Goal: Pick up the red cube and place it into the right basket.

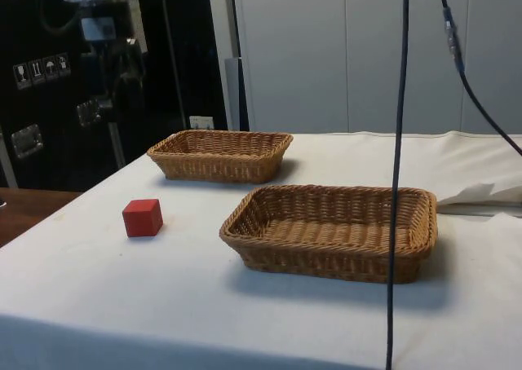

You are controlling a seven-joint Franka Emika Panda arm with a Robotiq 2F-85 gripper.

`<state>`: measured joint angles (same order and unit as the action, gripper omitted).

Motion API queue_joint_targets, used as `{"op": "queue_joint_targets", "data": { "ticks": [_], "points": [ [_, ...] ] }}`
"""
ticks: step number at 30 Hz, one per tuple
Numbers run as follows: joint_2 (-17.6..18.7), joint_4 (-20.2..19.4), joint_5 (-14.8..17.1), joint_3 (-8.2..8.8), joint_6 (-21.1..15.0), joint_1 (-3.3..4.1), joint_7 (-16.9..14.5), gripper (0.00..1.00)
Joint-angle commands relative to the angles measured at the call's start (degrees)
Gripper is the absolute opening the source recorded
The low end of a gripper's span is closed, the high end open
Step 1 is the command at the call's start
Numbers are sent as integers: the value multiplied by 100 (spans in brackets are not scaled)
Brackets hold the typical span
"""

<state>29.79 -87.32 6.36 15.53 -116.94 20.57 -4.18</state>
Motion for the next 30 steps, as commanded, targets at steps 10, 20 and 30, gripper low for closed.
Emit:
{"op": "queue_joint_targets", "data": {
  "ticks": [10, 20, 30],
  "points": [
    [338, -6, 52, -52, -430, -34, -338, 100],
    [670, 69, 178, -57, -693, -52, -498, 100],
    [997, 57, 390, -69, -945, -57, -613, 100]
  ]
}}
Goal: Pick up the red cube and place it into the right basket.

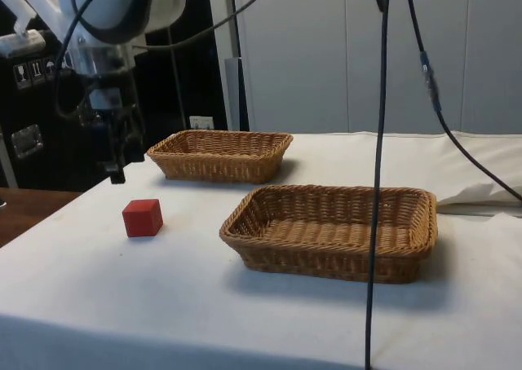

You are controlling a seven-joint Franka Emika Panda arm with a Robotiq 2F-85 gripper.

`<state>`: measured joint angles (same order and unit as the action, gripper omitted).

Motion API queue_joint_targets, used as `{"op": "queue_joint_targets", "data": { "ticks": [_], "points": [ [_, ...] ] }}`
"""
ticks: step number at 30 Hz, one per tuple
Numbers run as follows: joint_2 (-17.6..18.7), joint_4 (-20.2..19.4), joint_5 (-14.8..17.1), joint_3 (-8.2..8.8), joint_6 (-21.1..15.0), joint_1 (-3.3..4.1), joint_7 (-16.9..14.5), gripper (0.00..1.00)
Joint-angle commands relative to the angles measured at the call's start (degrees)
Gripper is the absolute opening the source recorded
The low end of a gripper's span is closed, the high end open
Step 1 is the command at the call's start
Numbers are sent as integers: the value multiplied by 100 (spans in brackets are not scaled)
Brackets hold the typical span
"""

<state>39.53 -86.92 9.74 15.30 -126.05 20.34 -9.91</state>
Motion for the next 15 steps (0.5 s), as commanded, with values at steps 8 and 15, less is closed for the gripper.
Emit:
{"op": "queue_joint_targets", "data": {
  "ticks": [8, 15],
  "points": [
    [275, 11, 195, -69, -223, -46, -86, 100],
    [498, 46, 298, -80, -390, -40, -115, 100]
  ]
}}
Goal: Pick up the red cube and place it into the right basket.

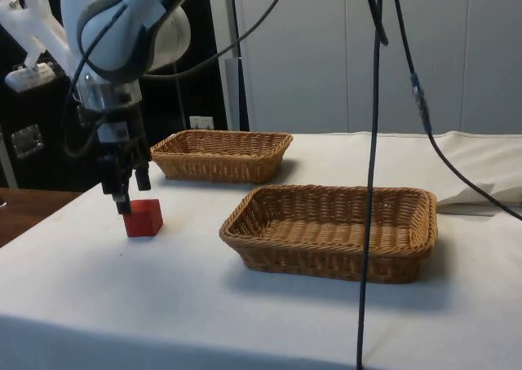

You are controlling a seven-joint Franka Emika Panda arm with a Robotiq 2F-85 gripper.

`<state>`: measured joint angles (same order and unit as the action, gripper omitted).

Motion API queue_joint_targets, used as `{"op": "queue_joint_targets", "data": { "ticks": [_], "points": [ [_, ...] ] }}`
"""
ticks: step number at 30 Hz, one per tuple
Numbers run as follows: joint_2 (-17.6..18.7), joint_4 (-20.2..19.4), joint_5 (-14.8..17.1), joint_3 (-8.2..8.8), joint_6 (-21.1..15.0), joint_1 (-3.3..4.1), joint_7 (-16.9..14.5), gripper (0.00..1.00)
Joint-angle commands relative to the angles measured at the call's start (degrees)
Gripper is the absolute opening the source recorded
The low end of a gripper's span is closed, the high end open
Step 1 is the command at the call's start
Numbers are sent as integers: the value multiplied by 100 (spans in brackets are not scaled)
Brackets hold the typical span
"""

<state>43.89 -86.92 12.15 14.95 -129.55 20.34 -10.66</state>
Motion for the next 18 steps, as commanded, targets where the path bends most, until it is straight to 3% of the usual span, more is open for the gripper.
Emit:
{"op": "queue_joint_targets", "data": {
  "ticks": [1, 18],
  "points": [
    [103, 57, 57, -46, -57, -40, -40, 100],
    [487, 178, -29, -11, -361, 17, -11, 100]
  ]
}}
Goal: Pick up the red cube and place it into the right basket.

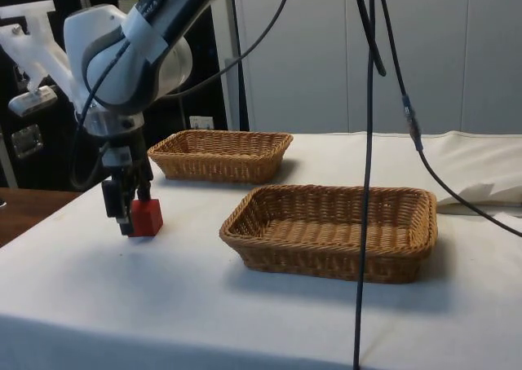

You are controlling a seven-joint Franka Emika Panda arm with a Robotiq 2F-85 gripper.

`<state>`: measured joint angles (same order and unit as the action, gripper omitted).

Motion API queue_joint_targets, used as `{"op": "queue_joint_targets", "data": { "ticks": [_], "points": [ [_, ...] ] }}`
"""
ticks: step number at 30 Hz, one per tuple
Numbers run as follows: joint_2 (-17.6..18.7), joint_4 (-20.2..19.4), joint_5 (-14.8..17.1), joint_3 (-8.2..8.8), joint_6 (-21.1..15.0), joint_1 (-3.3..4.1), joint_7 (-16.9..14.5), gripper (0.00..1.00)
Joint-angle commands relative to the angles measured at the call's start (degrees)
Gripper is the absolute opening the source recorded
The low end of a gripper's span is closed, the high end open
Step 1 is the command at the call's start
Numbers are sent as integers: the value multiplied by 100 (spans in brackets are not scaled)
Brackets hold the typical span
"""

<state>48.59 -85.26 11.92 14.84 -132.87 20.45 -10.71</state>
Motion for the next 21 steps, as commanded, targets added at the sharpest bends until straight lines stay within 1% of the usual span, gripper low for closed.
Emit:
{"op": "queue_joint_targets", "data": {
  "ticks": [1, 14, 15, 16, 17, 18, 21],
  "points": [
    [17, 11, -6, 6, -34, 6, 0, 100],
    [11, 6, 0, 6, -17, 6, 0, 100],
    [6, 6, 0, 6, -11, 6, 0, 96],
    [6, 6, 0, 6, -17, 6, 0, 96],
    [6, 6, 0, 6, -17, 6, 0, 88],
    [6, 6, 0, 6, -17, 6, 0, 78],
    [6, 6, 0, 6, -17, 6, 0, 44]
  ]
}}
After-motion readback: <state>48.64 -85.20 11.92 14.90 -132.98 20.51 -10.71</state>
